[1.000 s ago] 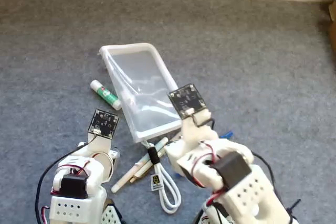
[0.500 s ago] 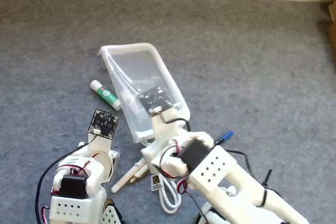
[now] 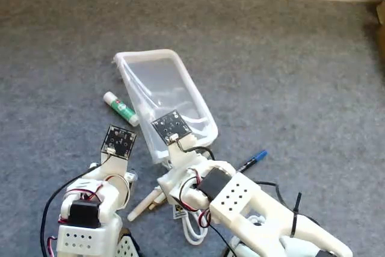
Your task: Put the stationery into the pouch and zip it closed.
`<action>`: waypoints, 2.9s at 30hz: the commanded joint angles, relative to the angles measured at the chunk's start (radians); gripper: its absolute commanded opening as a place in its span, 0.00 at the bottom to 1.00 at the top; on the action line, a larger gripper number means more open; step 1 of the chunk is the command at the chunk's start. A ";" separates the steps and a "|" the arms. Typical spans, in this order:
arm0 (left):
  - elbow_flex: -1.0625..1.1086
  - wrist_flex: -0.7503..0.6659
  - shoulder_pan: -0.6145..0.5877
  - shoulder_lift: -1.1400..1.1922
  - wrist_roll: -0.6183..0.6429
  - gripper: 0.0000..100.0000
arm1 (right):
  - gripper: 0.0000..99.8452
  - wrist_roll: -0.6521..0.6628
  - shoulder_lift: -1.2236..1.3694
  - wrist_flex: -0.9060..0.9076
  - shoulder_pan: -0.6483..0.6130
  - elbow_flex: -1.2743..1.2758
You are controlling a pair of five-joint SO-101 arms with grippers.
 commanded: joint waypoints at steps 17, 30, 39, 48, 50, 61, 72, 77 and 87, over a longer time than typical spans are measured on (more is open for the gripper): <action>0.021 0.006 -0.007 -0.005 0.008 0.14 | 0.13 -0.009 -0.002 -0.150 -0.008 0.122; 0.021 0.006 -0.007 -0.005 0.008 0.14 | 0.13 -0.009 -0.002 -0.151 -0.008 0.154; 0.021 0.006 -0.007 -0.005 0.008 0.14 | 0.13 -0.009 -0.002 -0.151 -0.008 0.157; 0.021 0.006 -0.007 -0.005 0.008 0.14 | 0.00 -0.002 -0.004 -0.188 -0.008 0.157; 0.021 0.006 -0.007 -0.005 0.008 0.14 | 0.01 -0.002 -0.013 -0.185 -0.008 0.157; 0.021 0.006 -0.007 -0.005 0.008 0.14 | 0.01 0.081 -0.016 -0.039 -0.008 0.145; 0.021 0.006 -0.007 -0.005 0.008 0.14 | 0.00 0.081 -0.232 -0.036 0.019 0.156; 0.021 0.006 -0.007 -0.005 0.008 0.14 | 0.00 0.081 -0.367 -0.024 0.084 0.160; 0.021 0.006 -0.007 -0.005 0.008 0.14 | 0.00 0.081 -0.427 0.030 0.085 0.159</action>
